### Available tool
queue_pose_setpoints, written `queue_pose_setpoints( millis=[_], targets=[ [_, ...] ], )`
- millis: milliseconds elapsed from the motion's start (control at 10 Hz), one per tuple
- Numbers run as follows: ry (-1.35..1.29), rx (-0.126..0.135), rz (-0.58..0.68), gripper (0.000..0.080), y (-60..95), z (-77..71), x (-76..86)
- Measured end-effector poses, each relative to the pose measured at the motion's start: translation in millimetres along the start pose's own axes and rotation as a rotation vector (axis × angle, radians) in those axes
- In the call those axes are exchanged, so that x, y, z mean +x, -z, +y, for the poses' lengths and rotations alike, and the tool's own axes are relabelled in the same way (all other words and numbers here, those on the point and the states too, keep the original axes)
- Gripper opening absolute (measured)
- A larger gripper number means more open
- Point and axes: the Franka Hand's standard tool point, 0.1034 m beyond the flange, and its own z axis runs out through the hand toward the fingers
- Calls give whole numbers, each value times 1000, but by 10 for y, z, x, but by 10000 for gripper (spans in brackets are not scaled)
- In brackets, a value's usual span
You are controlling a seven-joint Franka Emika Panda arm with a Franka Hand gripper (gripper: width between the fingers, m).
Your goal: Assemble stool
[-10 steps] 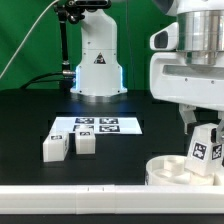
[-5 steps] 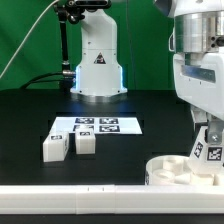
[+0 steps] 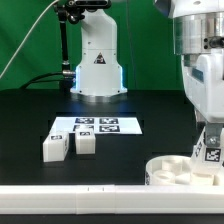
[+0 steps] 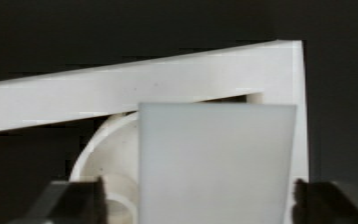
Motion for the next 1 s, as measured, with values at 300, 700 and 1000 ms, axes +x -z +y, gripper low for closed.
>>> queue_pose_setpoints(
  millis=[300, 700, 1000],
  targets=[
    [137, -4, -11, 642, 155, -48, -61],
    [466, 0, -12, 649, 168, -54, -69],
    [814, -10, 15, 649, 148, -40, -89]
  ],
)
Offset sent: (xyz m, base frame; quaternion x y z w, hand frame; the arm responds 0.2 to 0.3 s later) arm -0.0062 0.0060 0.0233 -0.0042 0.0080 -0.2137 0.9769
